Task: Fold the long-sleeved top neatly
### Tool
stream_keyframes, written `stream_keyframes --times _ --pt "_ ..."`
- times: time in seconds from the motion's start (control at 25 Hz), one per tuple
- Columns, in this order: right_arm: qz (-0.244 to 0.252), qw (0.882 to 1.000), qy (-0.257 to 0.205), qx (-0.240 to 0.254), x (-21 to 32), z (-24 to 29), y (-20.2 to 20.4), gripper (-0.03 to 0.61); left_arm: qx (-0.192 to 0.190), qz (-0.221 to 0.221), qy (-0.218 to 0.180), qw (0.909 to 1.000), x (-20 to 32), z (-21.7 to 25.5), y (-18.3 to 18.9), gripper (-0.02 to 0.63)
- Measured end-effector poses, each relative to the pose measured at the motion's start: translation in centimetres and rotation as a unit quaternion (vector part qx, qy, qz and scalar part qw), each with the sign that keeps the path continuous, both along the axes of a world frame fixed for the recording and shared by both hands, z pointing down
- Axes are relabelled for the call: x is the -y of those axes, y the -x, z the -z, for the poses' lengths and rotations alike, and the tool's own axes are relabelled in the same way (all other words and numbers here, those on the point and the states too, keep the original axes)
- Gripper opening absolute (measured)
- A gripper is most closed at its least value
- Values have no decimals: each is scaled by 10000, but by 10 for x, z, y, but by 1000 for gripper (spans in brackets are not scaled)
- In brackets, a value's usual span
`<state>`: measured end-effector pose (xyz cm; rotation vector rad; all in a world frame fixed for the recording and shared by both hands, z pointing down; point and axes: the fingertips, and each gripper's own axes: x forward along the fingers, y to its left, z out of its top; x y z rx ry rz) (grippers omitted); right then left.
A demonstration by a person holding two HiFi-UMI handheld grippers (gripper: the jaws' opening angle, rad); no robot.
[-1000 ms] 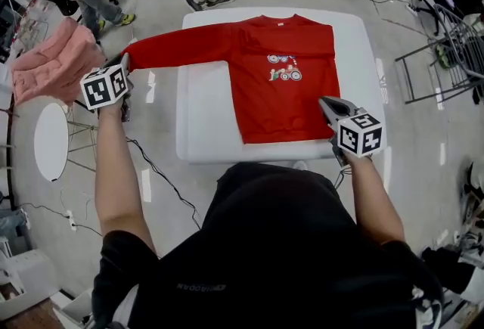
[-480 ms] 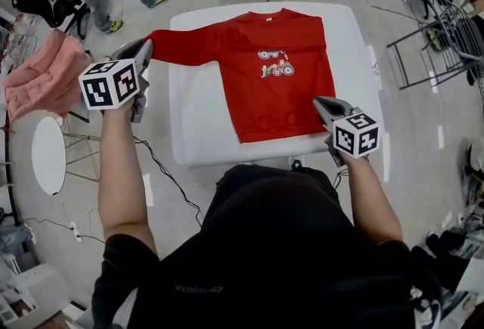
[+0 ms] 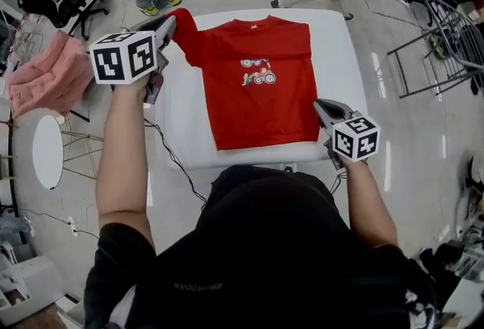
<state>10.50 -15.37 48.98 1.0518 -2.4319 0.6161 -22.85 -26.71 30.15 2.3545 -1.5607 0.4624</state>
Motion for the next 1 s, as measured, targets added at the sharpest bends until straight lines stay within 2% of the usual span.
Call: stream_keyframes --times 0.16,0.48,0.6,0.84,1.0 --pt "5 9999 7 111 11 -1 -21 6 29 -19 93 10000 18 0 -39 21" --pt "135 9996 55 246 28 -5 -53 6 97 -203 612 9979 60 -25 -125 21" --pt "143 9995 90 259 34 -7 -67 6 -5 -172 956 9953 78 -49 -153 21" --pt "104 9993 247 249 44 -18 -97 6 -534 123 1559 9863 111 -100 -198 21" --pt "46 9991 365 191 48 -27 -115 6 -444 213 1763 9831 127 -137 -224 23"
